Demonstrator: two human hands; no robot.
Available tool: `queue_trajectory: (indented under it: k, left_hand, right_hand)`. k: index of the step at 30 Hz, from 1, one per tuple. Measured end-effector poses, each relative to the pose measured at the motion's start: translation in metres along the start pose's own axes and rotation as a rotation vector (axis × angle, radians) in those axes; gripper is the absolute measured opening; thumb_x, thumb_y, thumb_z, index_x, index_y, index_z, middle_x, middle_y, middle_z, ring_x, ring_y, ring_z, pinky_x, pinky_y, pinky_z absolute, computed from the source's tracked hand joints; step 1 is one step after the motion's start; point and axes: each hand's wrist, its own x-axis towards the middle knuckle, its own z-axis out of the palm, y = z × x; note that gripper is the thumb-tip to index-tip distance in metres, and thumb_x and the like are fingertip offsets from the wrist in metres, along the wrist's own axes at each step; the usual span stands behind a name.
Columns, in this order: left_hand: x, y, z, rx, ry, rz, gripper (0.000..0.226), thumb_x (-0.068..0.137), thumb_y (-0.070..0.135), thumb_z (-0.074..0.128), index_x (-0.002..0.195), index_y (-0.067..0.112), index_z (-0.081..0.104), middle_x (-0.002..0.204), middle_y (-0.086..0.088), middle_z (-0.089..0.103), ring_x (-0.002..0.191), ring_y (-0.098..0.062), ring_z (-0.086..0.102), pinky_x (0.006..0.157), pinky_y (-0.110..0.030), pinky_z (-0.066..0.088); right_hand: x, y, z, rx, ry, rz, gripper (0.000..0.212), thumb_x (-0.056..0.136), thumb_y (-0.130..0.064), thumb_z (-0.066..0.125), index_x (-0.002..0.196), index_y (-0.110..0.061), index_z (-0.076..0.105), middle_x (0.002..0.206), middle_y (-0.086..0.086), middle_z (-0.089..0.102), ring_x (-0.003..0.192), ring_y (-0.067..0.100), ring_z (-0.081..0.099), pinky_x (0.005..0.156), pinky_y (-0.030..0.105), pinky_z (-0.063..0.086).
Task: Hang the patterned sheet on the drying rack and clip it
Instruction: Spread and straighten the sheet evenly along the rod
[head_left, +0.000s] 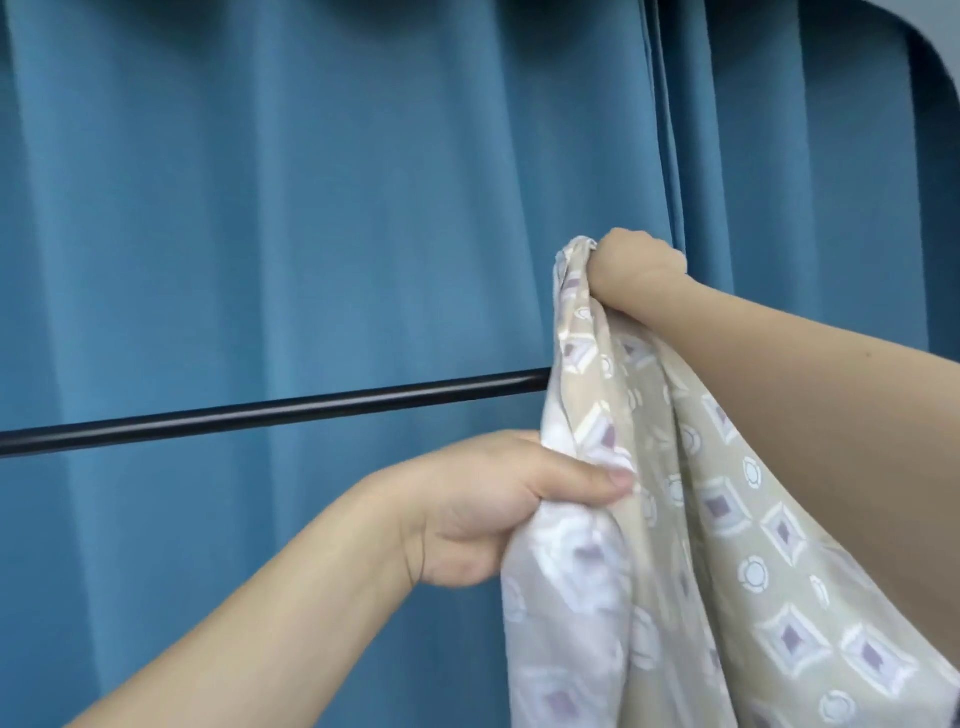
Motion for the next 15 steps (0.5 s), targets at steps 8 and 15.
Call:
queue_trajectory:
  k: [8, 15]
  left_hand:
    - [-0.008, 0.084, -0.088, 0.909, 1.212, 0.307, 0.023, 0.091, 0.020, 0.043, 0.076, 0.009, 0.056, 0.077, -0.008, 0.061, 0.074, -0.032, 0.057, 0.055, -0.031, 0.041]
    - [0.014, 0.094, -0.139, 1.111, 1.280, 0.043, 0.019, 0.087, 0.016, 0.047, 0.069, 0.013, 0.045, 0.073, -0.003, 0.051, 0.065, -0.023, 0.050, 0.049, -0.028, 0.029]
  right_hand:
    - [-0.020, -0.013, 0.009, -0.553, -0.701, -0.192, 0.014, 0.088, -0.022, 0.056, 0.079, -0.015, 0.065, 0.086, -0.001, 0.067, 0.079, 0.023, 0.061, 0.074, 0.033, 0.050]
    - [-0.053, -0.063, -0.021, 0.411, -0.867, -0.346, 0.039, 0.095, -0.044, 0.050, 0.091, -0.013, 0.073, 0.082, 0.003, 0.070, 0.074, 0.022, 0.059, 0.067, 0.031, 0.046]
